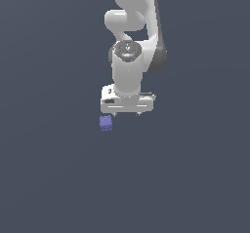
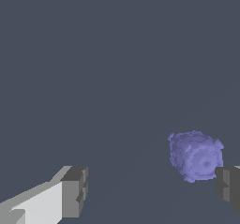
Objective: Pick up the object and move it to a goal position.
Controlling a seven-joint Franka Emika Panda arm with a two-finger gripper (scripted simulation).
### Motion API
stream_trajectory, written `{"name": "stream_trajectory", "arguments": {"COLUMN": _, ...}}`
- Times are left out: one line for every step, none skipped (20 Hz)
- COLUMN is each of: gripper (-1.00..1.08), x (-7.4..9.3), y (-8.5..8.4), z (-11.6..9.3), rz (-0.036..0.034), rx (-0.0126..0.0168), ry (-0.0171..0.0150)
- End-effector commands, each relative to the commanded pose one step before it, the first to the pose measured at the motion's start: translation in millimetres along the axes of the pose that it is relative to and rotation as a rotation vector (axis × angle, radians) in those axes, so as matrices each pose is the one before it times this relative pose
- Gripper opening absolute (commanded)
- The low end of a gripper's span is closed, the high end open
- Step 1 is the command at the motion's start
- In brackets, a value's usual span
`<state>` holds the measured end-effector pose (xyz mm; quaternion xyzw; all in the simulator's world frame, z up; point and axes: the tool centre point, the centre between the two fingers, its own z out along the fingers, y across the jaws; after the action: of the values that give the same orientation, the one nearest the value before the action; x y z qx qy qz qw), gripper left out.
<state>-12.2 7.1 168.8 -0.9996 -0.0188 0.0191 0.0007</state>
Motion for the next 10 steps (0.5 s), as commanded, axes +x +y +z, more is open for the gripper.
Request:
{"name": "stream_trajectory", "arguments": {"gripper": 1.0, "x": 0.0, "y": 0.01, "z": 0.0, "rz": 0.0, "rx": 0.0, "ry": 0.0}}
{"name": "stream_trajectory", "arguments": {"gripper": 1.0, "x": 0.32, "y": 0.19, "z": -0.45, "rz": 0.00003, "rx": -0.00032, "ry": 0.00115}}
{"name": "stream_trajectory", "arguments": {"gripper": 1.0, "x": 0.88, "y": 0.6, "z": -1.49, "rz": 0.00016, "rx": -0.00098, "ry": 0.00365}}
{"name": "stream_trajectory", "arguments": {"gripper": 1.0, "x": 1.48, "y": 0.99, "z": -2.45, "rz": 0.00029, "rx": -0.00162, "ry": 0.00599}}
{"name": "stream_trajectory", "arguments": {"gripper": 1.0, "x": 2.09, "y": 1.37, "z": -3.47, "rz": 0.00046, "rx": -0.0023, "ry": 0.00841}}
{"name": "stream_trajectory", "arguments": {"gripper": 1.0, "x": 2.61, "y": 1.63, "z": -4.35, "rz": 0.00066, "rx": -0.00289, "ry": 0.01037}}
{"name": "stream_trajectory", "arguments": {"gripper": 1.0, "x": 2.32, "y": 1.34, "z": -3.88, "rz": 0.00071, "rx": -0.00257, "ry": 0.00903}}
{"name": "stream_trajectory", "arguments": {"gripper": 1.0, "x": 1.78, "y": 0.9, "z": -3.02, "rz": 0.00068, "rx": -0.00196, "ry": 0.00676}}
{"name": "stream_trajectory", "arguments": {"gripper": 1.0, "x": 1.2, "y": 0.46, "z": -2.1, "rz": 0.0006, "rx": -0.0013, "ry": 0.0044}}
{"name": "stream_trajectory", "arguments": {"gripper": 1.0, "x": 0.56, "y": 0.05, "z": -1.0, "rz": 0.00042, "rx": -0.00056, "ry": 0.00182}}
